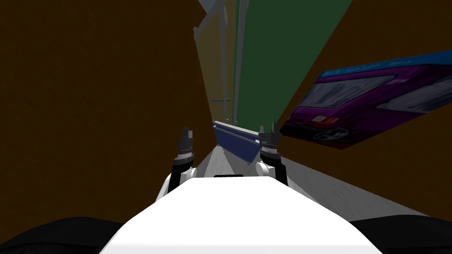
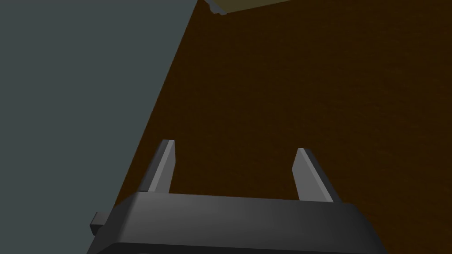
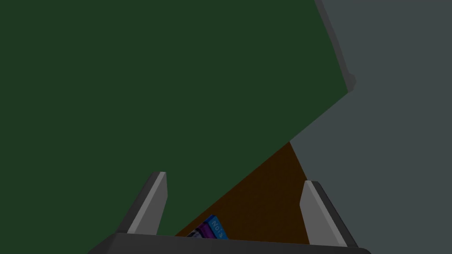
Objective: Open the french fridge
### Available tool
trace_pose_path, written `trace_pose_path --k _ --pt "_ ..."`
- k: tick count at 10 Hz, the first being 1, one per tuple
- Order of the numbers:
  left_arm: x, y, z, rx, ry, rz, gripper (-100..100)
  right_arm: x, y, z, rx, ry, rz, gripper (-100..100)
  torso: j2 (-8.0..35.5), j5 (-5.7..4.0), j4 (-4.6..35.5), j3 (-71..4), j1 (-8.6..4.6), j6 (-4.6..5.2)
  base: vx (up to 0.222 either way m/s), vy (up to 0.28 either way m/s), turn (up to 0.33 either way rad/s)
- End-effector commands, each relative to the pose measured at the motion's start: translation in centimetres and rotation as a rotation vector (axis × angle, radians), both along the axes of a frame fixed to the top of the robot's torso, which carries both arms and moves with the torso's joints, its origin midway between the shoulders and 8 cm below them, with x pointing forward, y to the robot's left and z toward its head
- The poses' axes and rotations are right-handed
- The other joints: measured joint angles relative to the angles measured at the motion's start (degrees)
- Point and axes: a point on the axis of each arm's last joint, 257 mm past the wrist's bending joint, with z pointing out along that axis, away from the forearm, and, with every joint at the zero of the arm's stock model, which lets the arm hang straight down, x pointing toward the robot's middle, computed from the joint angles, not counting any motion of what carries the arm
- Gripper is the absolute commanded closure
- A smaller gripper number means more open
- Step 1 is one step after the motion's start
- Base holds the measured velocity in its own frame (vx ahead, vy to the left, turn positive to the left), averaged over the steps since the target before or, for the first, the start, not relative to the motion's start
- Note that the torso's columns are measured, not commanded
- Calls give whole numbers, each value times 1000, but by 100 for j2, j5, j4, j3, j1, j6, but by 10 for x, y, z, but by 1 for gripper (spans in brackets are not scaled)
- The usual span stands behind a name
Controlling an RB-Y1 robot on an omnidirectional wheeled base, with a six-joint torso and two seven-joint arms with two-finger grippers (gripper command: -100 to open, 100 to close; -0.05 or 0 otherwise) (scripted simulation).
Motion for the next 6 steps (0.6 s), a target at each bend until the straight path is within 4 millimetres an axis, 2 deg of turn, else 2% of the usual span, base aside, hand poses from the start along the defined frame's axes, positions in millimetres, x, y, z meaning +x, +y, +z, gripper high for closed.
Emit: trace_pose_path --k 1,4,5,6 --pt "0 0 0 0 0 0 0 0 0 0 0 0 0 0 424 0 423 -844 0 0 0 0 0" --pt "0 0 0 0 0 0 0 0 0 0 0 0 0 0 1693 0 1692 -3381 0 0 0 0 0" --pt "0 0 0 0 0 0 0 4 6 -4 -53 18 15 -100 2116 0 2114 -4227 0 0 7 16 10" --pt "0 0 0 0 0 0 0 7 9 -8 -85 33 19 -100 2309 1 2303 -4622 4 0 9 38 13"
